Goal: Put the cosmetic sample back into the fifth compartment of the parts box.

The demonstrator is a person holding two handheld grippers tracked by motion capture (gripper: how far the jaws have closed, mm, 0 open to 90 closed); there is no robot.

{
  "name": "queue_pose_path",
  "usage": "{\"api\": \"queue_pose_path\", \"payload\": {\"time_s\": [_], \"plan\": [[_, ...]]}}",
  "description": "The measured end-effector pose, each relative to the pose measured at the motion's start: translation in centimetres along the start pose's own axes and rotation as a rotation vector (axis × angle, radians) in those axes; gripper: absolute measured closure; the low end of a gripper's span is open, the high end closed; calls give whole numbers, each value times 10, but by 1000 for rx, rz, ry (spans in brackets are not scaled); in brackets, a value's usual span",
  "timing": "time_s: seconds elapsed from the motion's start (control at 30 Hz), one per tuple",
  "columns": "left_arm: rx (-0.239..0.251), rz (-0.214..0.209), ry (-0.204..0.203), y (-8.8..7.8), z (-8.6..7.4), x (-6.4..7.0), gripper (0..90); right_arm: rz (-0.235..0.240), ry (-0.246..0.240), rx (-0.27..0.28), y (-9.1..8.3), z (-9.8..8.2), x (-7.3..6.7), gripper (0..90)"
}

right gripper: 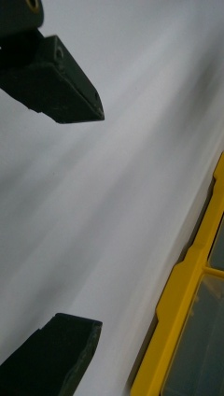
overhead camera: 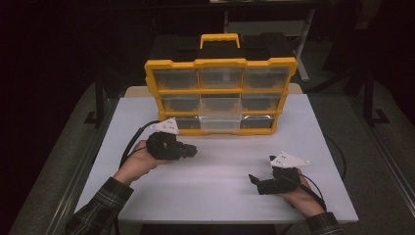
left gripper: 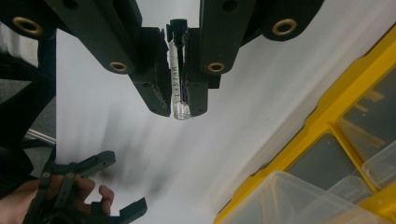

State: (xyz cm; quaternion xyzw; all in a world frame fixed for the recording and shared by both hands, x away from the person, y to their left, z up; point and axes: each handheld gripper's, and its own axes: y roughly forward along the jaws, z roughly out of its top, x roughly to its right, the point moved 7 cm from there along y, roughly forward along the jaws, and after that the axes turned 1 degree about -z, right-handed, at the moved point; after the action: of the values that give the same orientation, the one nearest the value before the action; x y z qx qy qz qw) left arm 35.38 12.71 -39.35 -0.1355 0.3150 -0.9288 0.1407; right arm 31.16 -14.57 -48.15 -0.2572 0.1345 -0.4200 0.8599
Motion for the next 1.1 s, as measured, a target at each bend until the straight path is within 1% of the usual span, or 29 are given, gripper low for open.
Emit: {"api": "queue_pose_path", "payload": {"time_s": [0.13,0.17,0.2,0.33,0.4,0.43,0.47,0.53,0.63,0.67,0.77,0.83,0.93,0.97,1.03,1.07,1.1], "plan": [[-8,-5,-6,-4,5,-4,805,-2,1,0,0,0,0,13],[-4,-9,-13,-4,7,-4,805,-4,-2,-1,-1,0,1,13],[-5,-7,-6,-5,8,-5,806,-2,-1,2,-1,0,0,13],[-1,-13,-9,-8,14,-6,806,0,-3,0,0,0,0,13],[1,-17,-17,-9,16,-6,806,1,0,-8,0,-1,-1,13],[-1,-16,-11,-10,16,-8,806,0,0,-9,0,-1,-1,13],[2,-19,-18,-11,17,-8,805,-1,2,-9,0,-1,-1,12],[4,-25,-17,-12,20,-9,806,-2,7,-5,0,-1,0,13],[3,-29,-15,-14,23,-10,805,-4,-1,-2,0,0,1,13],[14,-35,-28,-14,26,-10,806,-3,3,-7,0,-1,0,13],[16,-41,-27,-17,30,-11,805,-1,-1,-4,0,-1,0,13],[17,-41,-24,-19,32,-12,805,-2,2,-10,0,-1,0,13],[20,-44,-36,-23,37,-14,806,-3,4,-6,0,-1,0,13],[19,-38,-32,-23,38,-14,806,-3,3,-6,0,-1,0,13],[22,-43,-36,-26,41,-15,805,-3,3,-8,0,-1,0,13],[21,-45,-29,-28,43,-16,805,-3,3,-9,0,-1,0,13],[23,-42,-31,-29,44,-16,806,-3,2,-9,0,-1,0,13]]}}
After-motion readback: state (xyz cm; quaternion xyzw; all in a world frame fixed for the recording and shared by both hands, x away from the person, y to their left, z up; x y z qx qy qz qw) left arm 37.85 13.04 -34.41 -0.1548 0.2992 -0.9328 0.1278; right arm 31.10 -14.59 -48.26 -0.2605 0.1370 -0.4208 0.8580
